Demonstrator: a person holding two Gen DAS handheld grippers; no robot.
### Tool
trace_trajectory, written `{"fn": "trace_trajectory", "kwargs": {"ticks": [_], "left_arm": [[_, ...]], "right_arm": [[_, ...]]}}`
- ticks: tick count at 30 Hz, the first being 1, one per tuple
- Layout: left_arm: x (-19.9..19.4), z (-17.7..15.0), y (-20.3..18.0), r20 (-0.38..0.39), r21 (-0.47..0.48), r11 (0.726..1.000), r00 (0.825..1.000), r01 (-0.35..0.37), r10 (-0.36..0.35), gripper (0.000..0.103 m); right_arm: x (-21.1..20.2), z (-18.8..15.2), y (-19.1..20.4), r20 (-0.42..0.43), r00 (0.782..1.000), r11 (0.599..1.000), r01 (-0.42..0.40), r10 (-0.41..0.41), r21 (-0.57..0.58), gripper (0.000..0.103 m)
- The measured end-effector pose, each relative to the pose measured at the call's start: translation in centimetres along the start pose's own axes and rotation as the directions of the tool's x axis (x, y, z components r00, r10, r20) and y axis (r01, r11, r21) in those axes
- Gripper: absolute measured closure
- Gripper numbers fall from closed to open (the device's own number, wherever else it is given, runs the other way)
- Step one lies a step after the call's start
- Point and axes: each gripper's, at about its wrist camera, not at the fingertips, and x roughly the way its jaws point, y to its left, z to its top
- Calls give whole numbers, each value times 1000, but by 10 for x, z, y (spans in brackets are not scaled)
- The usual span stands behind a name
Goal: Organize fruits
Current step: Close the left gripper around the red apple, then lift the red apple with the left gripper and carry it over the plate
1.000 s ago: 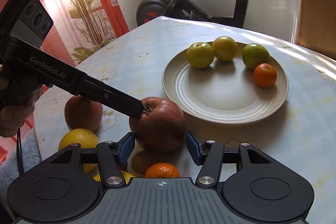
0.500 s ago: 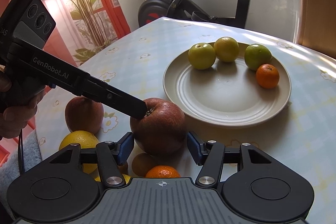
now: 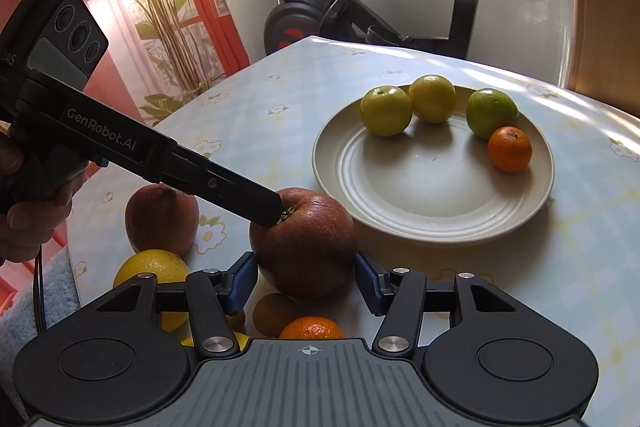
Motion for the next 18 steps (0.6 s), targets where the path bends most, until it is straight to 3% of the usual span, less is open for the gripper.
{"fn": "trace_trajectory", "kwargs": {"ticks": [5, 18], "left_arm": [[-4, 2, -1, 13, 2, 1000, 1000, -7, 7, 76], [4, 3, -5, -7, 16, 1000, 1000, -21, 21, 75]], "right_arm": [[-4, 0, -1, 24, 1000, 1000, -11, 11, 8, 54], [1, 3, 1, -14, 1000, 1000, -5, 5, 3, 50]]}}
